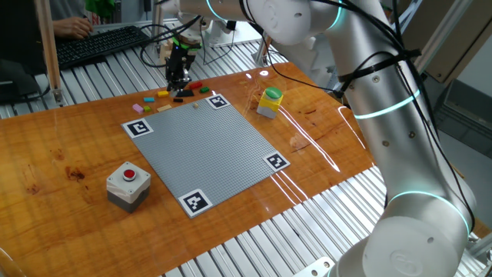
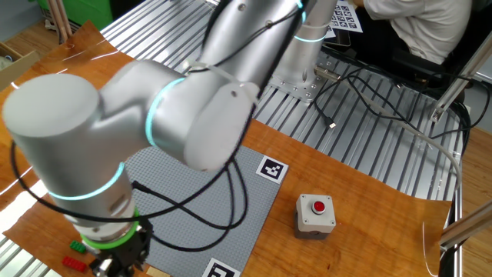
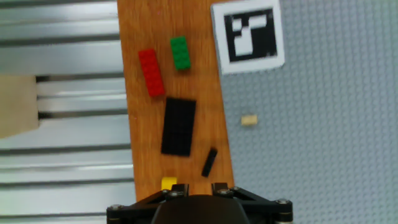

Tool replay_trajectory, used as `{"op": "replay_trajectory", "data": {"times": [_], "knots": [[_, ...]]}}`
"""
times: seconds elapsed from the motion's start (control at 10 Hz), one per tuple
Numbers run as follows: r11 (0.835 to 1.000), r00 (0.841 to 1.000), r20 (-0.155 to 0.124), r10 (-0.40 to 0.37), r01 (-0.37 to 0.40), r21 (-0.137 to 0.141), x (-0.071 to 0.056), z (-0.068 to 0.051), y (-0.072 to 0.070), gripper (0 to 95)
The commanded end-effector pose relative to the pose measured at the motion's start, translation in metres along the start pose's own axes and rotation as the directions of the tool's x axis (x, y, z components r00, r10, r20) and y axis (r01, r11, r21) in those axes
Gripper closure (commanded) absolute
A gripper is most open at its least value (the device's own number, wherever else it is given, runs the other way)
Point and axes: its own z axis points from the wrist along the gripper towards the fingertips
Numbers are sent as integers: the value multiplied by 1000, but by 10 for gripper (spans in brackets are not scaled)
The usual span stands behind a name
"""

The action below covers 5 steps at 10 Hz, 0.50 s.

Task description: Build with small Lego blocks

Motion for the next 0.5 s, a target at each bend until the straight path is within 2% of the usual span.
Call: {"op": "replay_trajectory", "data": {"times": [0.1, 0.5], "knots": [[1000, 1000, 4, -18, 18, 9, 6, 1, -1, 760], [1000, 1000, 8, -30, 30, 9, 15, 8, -3, 760]]}}
